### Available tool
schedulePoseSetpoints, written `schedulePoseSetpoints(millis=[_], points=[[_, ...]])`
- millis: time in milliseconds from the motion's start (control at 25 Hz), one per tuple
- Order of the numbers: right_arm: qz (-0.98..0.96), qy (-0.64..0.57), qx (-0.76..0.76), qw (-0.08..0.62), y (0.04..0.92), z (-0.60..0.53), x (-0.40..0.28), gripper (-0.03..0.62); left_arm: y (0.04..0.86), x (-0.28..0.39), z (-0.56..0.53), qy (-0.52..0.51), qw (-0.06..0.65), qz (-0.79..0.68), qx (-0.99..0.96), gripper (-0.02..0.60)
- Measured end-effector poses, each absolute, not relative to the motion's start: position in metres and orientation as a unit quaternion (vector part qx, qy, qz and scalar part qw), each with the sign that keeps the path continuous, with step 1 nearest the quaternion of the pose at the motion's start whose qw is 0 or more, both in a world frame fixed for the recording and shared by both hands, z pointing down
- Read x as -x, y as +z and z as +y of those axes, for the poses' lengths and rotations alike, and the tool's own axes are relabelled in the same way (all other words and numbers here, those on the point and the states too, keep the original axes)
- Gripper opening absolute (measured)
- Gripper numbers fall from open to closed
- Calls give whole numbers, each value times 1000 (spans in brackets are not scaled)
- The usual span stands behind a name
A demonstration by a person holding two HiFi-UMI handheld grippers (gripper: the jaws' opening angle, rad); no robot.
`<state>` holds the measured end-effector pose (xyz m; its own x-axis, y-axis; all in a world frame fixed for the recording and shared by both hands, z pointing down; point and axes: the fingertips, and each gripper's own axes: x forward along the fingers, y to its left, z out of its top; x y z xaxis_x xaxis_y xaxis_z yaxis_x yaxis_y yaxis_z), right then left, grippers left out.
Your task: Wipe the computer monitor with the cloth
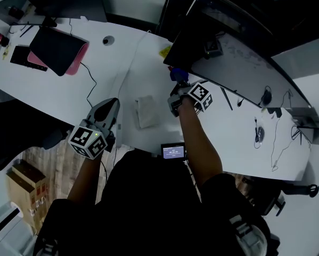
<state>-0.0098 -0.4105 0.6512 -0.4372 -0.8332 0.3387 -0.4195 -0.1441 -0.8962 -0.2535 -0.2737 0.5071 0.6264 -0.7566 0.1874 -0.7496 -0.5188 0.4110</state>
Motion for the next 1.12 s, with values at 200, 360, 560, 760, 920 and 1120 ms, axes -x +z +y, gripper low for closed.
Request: schedulePoseSetpoints(millis=[200, 360, 560, 760, 920, 1120], points=[[643, -571, 482, 169, 649, -417, 37, 97, 505, 257, -277, -12, 230, -435, -870, -6], [656, -564, 477, 154, 648, -420, 54, 97, 503, 261, -277, -12, 228, -439, -869, -6], [672, -550, 478, 134, 648, -424, 71, 95, 504, 267, -277, -12, 228, -443, -867, -6], [678, -553, 466, 132, 646, -429, 91, 95, 502, 271, -277, -12, 226, -445, -867, -6], [677, -557, 462, 132, 646, -431, 103, 95, 500, 275, -278, -13, 224, -447, -866, -6], [679, -560, 452, 143, 639, -437, 115, 95, 500, 276, -281, -12, 224, -446, -867, -6]])
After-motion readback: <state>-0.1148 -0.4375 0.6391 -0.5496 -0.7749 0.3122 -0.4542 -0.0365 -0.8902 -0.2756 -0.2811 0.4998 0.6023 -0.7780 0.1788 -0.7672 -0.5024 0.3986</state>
